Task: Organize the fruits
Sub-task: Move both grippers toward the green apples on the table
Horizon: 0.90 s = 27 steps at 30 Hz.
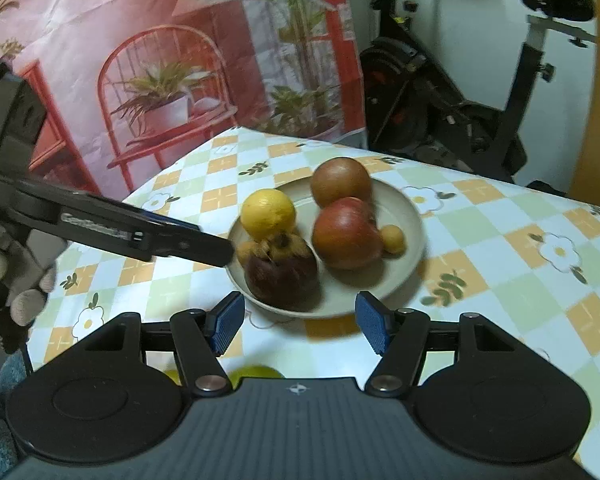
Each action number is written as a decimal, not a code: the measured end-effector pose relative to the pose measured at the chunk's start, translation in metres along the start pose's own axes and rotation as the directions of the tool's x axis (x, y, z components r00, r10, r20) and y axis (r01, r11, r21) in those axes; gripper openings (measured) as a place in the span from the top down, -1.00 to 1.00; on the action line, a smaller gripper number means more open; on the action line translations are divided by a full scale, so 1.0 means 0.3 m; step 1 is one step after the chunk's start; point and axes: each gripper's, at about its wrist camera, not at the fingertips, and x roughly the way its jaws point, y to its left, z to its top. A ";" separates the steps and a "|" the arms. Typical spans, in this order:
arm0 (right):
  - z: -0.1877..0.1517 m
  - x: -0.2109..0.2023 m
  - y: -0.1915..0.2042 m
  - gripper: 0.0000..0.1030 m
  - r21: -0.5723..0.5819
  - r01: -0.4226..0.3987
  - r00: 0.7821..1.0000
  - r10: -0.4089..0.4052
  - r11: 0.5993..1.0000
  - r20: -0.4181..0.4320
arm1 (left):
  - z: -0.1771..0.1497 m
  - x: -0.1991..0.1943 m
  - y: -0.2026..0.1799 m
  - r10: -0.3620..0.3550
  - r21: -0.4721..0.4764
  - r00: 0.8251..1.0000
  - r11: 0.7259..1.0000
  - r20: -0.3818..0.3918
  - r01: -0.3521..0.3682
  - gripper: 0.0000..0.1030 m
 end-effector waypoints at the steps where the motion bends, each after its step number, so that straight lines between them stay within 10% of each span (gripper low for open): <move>1: -0.010 -0.013 -0.003 -0.26 0.008 0.001 1.000 -0.001 1.000 0.007 | -0.009 -0.009 -0.004 -0.004 0.005 1.000 1.000 0.000 0.004 -0.13; 27: -0.228 -0.129 0.156 -0.25 -0.032 0.034 0.999 -0.034 0.999 -0.010 | -0.236 -0.168 -0.077 -0.011 0.031 1.000 0.999 0.016 0.010 -0.10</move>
